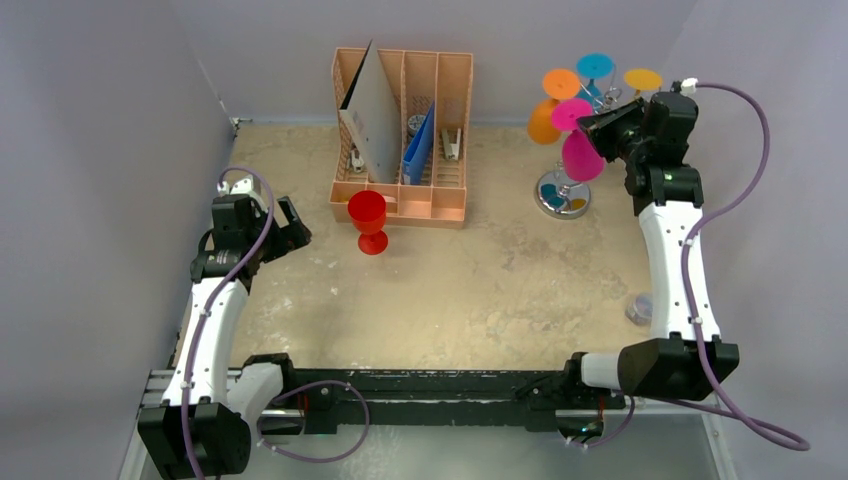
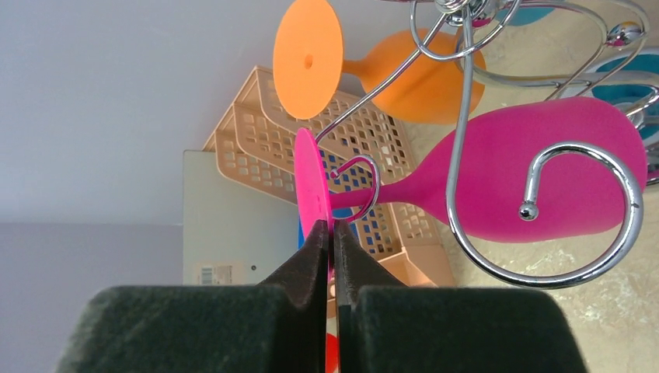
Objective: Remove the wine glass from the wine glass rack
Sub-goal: Pick up the wine glass from the wine rack.
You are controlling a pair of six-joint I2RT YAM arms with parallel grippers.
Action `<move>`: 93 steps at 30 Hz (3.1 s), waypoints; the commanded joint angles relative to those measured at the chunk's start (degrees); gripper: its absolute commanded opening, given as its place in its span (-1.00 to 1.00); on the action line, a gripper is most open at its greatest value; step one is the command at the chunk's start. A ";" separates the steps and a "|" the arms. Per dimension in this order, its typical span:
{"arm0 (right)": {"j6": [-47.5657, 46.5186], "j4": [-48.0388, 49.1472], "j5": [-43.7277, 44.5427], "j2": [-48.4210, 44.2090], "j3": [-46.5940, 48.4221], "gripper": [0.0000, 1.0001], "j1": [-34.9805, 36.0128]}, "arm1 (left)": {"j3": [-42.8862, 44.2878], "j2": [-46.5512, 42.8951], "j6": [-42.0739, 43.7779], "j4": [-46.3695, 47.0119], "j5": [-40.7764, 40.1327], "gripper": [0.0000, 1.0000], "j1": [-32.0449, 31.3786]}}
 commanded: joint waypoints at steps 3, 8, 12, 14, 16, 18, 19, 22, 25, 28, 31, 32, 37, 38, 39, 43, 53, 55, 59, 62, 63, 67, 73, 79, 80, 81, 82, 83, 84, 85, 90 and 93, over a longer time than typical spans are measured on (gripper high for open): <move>5.60 0.47 -0.16 -0.04 -0.64 -1.00 -0.28 | 0.22 -0.36 0.93 1.98 0.18 0.93 0.35; 9.26 2.44 -1.33 0.06 -1.39 -1.00 -0.37 | 0.30 -0.27 0.88 2.06 0.09 0.93 0.35; 11.70 3.86 -1.34 -0.84 -2.77 -1.00 -0.46 | 0.30 -0.18 0.87 2.07 0.16 0.93 0.35; 12.50 4.61 -1.23 -1.21 -3.61 -1.00 -0.46 | 0.36 -0.23 0.87 2.05 0.17 0.93 0.35; 13.36 5.13 -1.17 -1.32 -4.07 -1.00 -0.58 | 0.35 -0.26 0.87 2.07 0.17 0.93 0.35; 14.57 6.26 -1.65 -1.12 -4.61 -1.00 -0.70 | 0.36 -0.15 0.87 2.07 0.17 0.93 0.35; 15.31 6.83 -2.08 -0.93 -4.95 -1.00 -0.72 | 0.32 -0.23 0.87 2.05 0.17 0.93 0.35; 17.20 9.13 -3.78 -0.09 -5.86 -1.00 -0.72 | 0.36 -0.14 0.79 2.06 0.11 0.93 0.35; 17.88 9.81 -4.03 0.13 -6.09 -1.00 -0.72 | 0.37 -0.22 0.81 1.99 0.02 0.93 0.35; 18.46 10.83 -4.25 0.25 -5.98 -1.00 -0.72 | 0.39 -0.25 0.86 1.98 -0.03 0.93 0.35; 18.84 11.28 -4.13 0.54 -5.24 -1.00 -0.72 | 0.39 -0.12 0.79 1.98 0.00 0.93 0.35; 18.82 11.09 -4.08 0.81 -4.77 -1.00 -0.72 | 0.38 -0.03 0.79 1.98 0.01 0.93 0.35; 20.43 11.19 -6.11 2.54 -3.67 -1.00 -0.81 | 0.42 -0.06 0.79 1.98 0.06 0.92 0.35; 20.71 11.44 -6.46 2.69 -3.88 -1.00 -0.81 | 0.38 -0.01 0.78 1.98 0.04 0.93 0.35; 20.72 11.34 -6.05 2.67 -3.97 -1.00 -0.81 | 0.38 -0.05 0.79 1.98 0.01 0.93 0.35; 20.37 11.08 -5.33 2.78 -3.26 -1.00 -0.81 | 0.40 -0.01 0.86 1.98 -0.11 0.93 0.35; 19.14 9.86 -2.92 4.12 -0.30 -1.00 -0.81 | 0.40 0.40 0.79 2.07 0.30 0.92 0.35; 19.33 10.37 -1.83 3.92 -1.00 -1.00 -0.81 | 0.45 0.66 0.79 2.09 0.56 0.92 0.35; 18.85 9.71 1.14 3.25 -1.28 -1.00 -0.81 | 0.40 0.92 0.79 2.15 1.07 0.92 0.35; 18.05 8.20 1.69 3.02 -0.46 -1.00 -0.81 | 0.40 0.87 0.79 2.13 1.27 0.92 0.35; 17.96 8.16 1.87 2.80 -0.56 -1.00 -0.81 | 0.44 0.80 0.79 2.15 1.23 0.92 0.35; 17.76 7.49 3.24 1.59 -1.31 -1.00 -0.79 | 0.44 0.61 0.79 2.07 1.24 0.92 0.35; 17.57 6.70 4.06 0.34 -1.89 -1.00 -0.81 | 0.41 0.42 0.87 2.07 1.27 0.92 0.35; 17.00 5.92 4.83 -1.42 -2.94 -1.00 -0.81 | 0.39 0.09 1.13 2.07 1.49 0.92 0.35; 16.89 5.87 5.18 -1.83 -3.31 -1.00 -0.81 | 0.38 0.08 1.14 2.07 1.49 0.92 0.35; 16.71 5.57 5.50 -2.28 -3.58 -1.00 -0.81 | 0.45 0.06 1.14 2.11 1.49 0.92 0.35; 16.54 5.37 5.86 -2.74 -3.80 -1.00 -0.81 | 0.41 0.08 1.14 2.07 1.49 0.92 0.35; 16.24 5.28 6.20 -3.12 -4.04 -1.00 -0.81 | 0.38 0.08 1.14 2.07 1.49 0.92 0.35; 16.17 5.10 6.31 -3.38 -4.23 -1.00 -0.81 | 0.40 0.08 1.14 2.07 1.55 0.92 0.35; 16.16 5.05 6.25 -3.62 -4.46 -1.00 -0.81 | 0.38 0.08 1.14 2.06 1.58 0.92 0.35; 16.93 5.34 5.61 -5.27 -5.78 -1.00 -0.81 | 0.38 0.12 1.09 2.07 1.47 0.92 0.35; 17.29 5.57 4.60 -6.51 -6.59 -1.00 -0.81 | 0.40 0.16 0.70 1.98 1.06 0.92 0.35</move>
